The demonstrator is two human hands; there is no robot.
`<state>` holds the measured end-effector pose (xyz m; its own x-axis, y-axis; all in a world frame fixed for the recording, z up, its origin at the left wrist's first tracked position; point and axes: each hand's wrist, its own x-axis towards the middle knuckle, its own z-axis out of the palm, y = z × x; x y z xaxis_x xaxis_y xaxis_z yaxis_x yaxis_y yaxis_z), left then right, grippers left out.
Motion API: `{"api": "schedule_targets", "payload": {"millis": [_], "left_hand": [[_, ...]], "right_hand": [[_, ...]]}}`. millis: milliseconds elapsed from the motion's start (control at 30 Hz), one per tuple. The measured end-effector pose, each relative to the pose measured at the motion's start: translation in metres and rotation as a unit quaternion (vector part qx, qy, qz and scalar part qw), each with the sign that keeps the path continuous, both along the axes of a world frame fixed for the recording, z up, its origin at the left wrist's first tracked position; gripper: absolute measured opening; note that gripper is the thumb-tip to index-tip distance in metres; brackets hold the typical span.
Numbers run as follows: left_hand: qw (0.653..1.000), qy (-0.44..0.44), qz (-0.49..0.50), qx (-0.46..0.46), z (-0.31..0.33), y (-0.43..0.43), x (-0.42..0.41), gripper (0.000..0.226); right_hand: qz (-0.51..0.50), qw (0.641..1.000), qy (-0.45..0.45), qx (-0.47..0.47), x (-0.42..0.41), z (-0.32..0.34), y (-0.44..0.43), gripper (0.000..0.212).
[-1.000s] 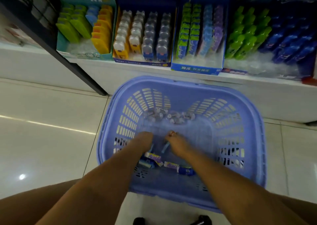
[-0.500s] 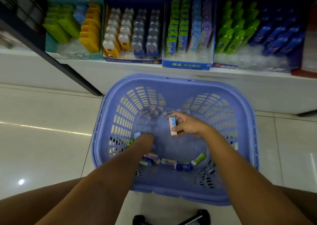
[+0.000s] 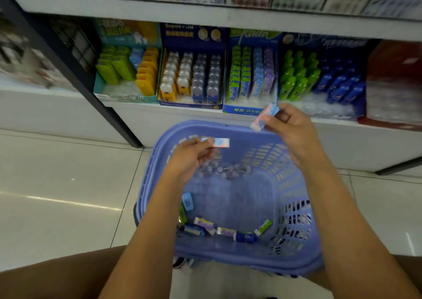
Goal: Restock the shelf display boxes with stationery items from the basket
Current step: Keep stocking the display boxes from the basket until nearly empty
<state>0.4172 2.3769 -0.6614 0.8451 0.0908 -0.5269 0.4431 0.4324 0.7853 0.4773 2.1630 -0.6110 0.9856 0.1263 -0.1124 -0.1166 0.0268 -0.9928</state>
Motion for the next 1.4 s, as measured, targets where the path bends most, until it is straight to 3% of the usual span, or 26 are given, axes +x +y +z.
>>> {"api": "schedule_targets", "payload": {"millis": [133,333,567,800,1000,1133,1300,1333,1400], "left_hand": [[0.996,-0.052,0.046,-0.058,0.031,-0.002,-0.003,0.007],[0.991,-0.065,0.069,-0.093,0.042,-0.007,-0.005,0.01],[0.995,-0.067,0.058,-0.053,0.041,-0.013,-0.005,0.011],[0.993,-0.078,0.019,-0.081,0.05,-0.02,-0.002,0.014],[0.996,-0.088,-0.024,-0.015,0.048,-0.032,0.0,0.016],[0.992,-0.098,-0.073,0.02,0.046,-0.034,0.0,0.026],[0.991,-0.105,-0.067,0.047,0.048,-0.036,-0.001,0.027],[0.99,-0.105,-0.06,0.068,0.048,-0.036,-0.001,0.028],[0.985,-0.11,-0.045,0.127,0.051,-0.037,0.001,0.026]], "right_hand": [[-0.081,0.976,-0.133,-0.153,0.029,0.023,0.002,0.018],[-0.043,0.916,-0.221,-0.331,0.058,0.018,0.012,0.028],[-0.026,0.895,-0.27,-0.354,0.067,0.011,0.014,0.024],[-0.035,0.902,-0.273,-0.332,0.07,0.01,0.011,0.021],[-0.022,0.903,-0.266,-0.335,0.069,0.004,0.009,0.019],[0.01,0.861,-0.299,-0.412,0.069,0.004,0.009,0.019],[0.046,0.781,-0.317,-0.536,0.069,0.025,0.011,0.024],[0.038,0.789,-0.317,-0.525,0.066,0.032,0.013,0.026],[0.037,0.851,-0.274,-0.446,0.053,0.046,0.017,0.03]]}}
